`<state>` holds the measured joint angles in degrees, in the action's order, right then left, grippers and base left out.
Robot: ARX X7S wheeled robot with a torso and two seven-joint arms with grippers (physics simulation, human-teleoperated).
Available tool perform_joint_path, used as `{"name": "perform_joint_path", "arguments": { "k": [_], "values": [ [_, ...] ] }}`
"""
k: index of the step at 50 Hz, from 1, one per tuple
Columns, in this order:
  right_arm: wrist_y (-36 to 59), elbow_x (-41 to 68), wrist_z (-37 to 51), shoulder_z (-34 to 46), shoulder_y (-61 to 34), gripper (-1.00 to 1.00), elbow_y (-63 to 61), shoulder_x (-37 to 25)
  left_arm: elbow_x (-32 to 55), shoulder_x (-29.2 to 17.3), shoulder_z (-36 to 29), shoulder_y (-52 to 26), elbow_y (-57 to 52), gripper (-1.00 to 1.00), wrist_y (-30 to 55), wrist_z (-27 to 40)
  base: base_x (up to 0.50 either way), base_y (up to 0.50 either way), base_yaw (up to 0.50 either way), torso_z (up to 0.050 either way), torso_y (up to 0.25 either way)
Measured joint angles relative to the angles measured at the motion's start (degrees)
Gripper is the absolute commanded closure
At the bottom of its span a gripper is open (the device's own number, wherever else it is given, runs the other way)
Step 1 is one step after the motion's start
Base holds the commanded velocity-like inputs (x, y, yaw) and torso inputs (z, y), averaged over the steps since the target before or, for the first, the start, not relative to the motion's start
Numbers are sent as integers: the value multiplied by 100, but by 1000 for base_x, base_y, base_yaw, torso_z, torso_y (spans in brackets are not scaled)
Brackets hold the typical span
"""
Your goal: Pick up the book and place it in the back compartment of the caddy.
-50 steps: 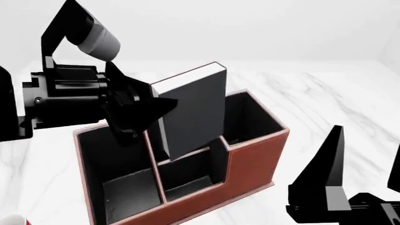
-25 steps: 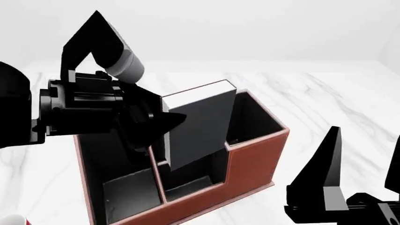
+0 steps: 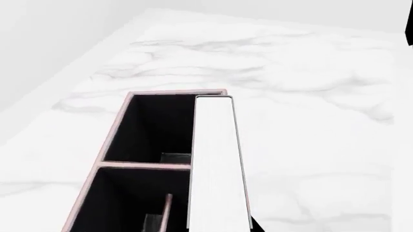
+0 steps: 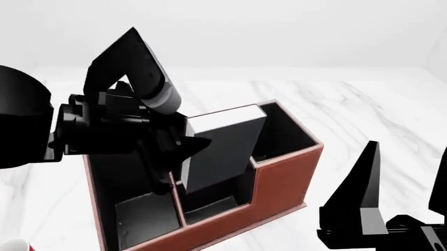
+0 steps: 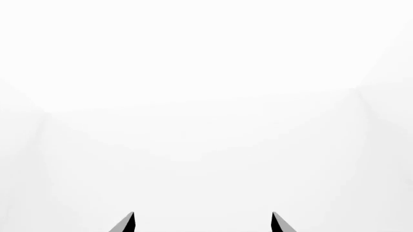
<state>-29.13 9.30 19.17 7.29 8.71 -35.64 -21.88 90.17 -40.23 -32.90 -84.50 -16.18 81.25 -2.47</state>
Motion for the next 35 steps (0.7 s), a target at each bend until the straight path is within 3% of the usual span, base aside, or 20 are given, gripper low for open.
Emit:
{"name": "perform_joint_path", "arguments": {
  "k": [35],
  "values": [
    [-40,-3,40,59,-9,-100,64,-33,-1441,-38,-570,26,-401,100,-805,-1179,0,0,0,0,1]
  ]
}}
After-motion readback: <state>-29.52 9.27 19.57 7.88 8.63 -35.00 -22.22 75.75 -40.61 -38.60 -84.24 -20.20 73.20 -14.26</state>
